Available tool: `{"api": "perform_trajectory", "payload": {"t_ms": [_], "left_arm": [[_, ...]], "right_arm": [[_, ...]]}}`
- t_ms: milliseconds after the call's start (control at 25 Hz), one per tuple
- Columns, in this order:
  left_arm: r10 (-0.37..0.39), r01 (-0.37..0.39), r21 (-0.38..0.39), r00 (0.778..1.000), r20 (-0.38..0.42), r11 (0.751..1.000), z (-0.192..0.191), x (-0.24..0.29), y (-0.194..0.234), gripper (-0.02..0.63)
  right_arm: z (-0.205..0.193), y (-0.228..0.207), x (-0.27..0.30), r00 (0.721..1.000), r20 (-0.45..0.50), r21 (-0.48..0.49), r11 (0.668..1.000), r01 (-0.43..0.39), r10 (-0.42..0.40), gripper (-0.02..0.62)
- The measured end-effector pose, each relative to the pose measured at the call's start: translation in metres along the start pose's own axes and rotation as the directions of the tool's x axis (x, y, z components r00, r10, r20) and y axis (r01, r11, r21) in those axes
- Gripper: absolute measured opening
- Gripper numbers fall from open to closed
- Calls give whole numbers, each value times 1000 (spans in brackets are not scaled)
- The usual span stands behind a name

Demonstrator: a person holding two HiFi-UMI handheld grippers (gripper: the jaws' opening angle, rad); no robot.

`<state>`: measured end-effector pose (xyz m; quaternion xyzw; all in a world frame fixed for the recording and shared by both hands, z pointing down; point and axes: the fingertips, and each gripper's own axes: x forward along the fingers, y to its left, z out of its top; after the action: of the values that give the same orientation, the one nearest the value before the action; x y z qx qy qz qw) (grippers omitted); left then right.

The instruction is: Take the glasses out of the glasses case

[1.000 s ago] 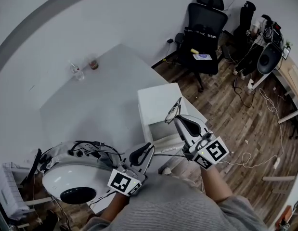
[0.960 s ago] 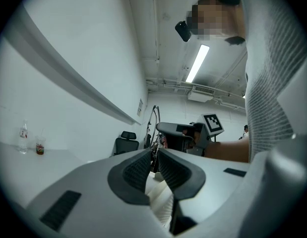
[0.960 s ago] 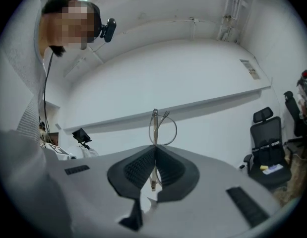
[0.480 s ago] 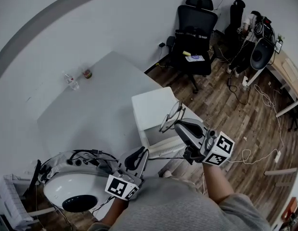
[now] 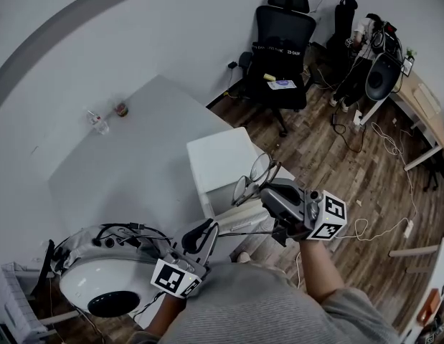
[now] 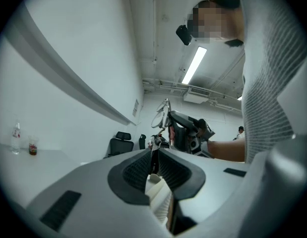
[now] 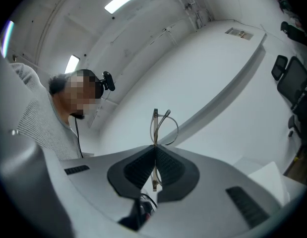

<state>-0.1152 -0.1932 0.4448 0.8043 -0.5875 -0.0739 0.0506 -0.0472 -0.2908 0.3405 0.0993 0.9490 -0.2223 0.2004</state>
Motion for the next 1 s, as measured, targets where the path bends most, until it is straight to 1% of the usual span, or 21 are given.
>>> {"api": "perform_trajectory", "payload": {"t_ms": [40,120,160,200,240,320,440,640,840,1000], "left_arm": [[-51,51,2,999,-6,999,-1,3,-9,54],[-157,157,7,988,-2,988,2,13,-31,54],[-189,189,7,982,10,982,6,17,-40,54],[-198,198,5,980,22,980,9,21,-45,54],[-188,188,4,982,33,982,10,23,-47,54],[-137,137,1,989,46,991,11,25,-41,54],[-82,83,-7,995,49,997,11,25,-29,54],[-74,75,-10,996,41,997,9,25,-25,54],[-80,80,-12,996,46,997,8,26,-24,54],[-77,77,-17,996,44,997,6,27,-23,54]], "right_arm": [[-2,-1,1,1000,-8,-2,1000,3,-3,17],[-9,-1,7,999,-37,-23,1000,12,-13,17],[-13,-1,10,998,-56,-44,999,19,-22,17],[-16,-2,14,996,-76,-71,997,32,-37,17],[-20,-2,17,994,-94,-104,993,49,-59,17],[-27,-4,23,985,-125,-181,979,94,-118,17],[-35,-6,31,970,-137,-275,949,156,-199,17],[-41,-4,37,955,-126,-345,915,211,-267,17],[-44,-6,42,944,-131,-411,883,226,-303,17],[-42,-8,42,940,-127,-432,871,234,-316,17]]}}
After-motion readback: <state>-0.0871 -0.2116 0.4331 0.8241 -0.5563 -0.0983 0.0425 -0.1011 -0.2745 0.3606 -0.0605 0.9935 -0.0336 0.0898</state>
